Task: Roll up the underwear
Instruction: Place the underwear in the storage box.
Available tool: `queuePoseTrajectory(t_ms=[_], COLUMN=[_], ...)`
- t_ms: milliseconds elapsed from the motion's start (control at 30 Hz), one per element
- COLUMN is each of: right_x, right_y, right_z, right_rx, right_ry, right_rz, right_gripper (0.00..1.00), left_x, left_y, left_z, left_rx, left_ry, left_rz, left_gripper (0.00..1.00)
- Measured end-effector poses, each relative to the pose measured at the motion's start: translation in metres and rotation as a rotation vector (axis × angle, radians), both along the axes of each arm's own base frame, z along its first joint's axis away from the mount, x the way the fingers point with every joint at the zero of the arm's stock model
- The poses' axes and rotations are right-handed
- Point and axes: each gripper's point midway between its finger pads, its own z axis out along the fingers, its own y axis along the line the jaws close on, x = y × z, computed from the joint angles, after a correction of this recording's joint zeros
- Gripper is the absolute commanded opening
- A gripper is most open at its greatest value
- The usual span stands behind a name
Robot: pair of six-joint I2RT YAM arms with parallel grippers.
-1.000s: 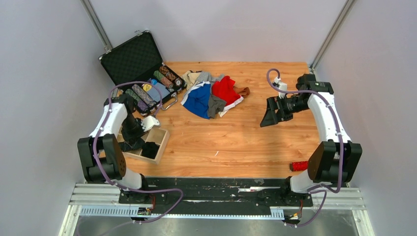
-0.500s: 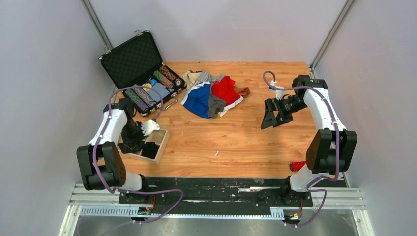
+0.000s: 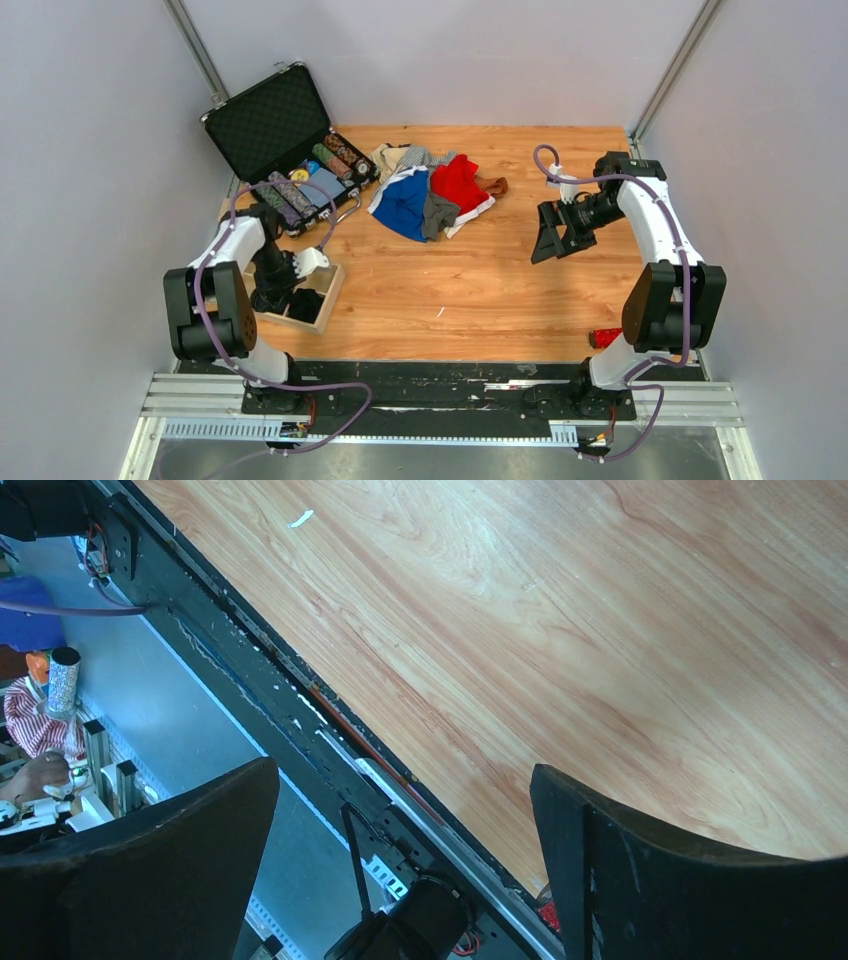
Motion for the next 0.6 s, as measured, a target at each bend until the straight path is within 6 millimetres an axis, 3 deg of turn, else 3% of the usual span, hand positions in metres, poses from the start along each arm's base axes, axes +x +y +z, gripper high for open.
queuePoseTrajectory(t_ms=[133,333,600], right_x=[-0.001,-0.0055,-0.0065], right_y=[-0.0009,-0.0037,-0.0043], right_z=[-0.0017,-0.0075,-0.0092], right_rx=[-0.008,-0.038,-0.052], right_ry=[0.004,0.02,0.021], right_rz=[0.002,0.011,0.018], right_gripper=[1.0,1.0,1.0], left_x=[-0.0009,0.0018,0.0068], left_y=[-0.0006,-0.0038,-0.0098], left_z=[-0.0047,-0.0043,0.0019], left_rx=[-0.065,-0.297,-0.507], left_ry=[-0.082,-0.16,0.035], left_rz=[-0.028,0.016,0.127], left_gripper=[0.0,0.0,0.02])
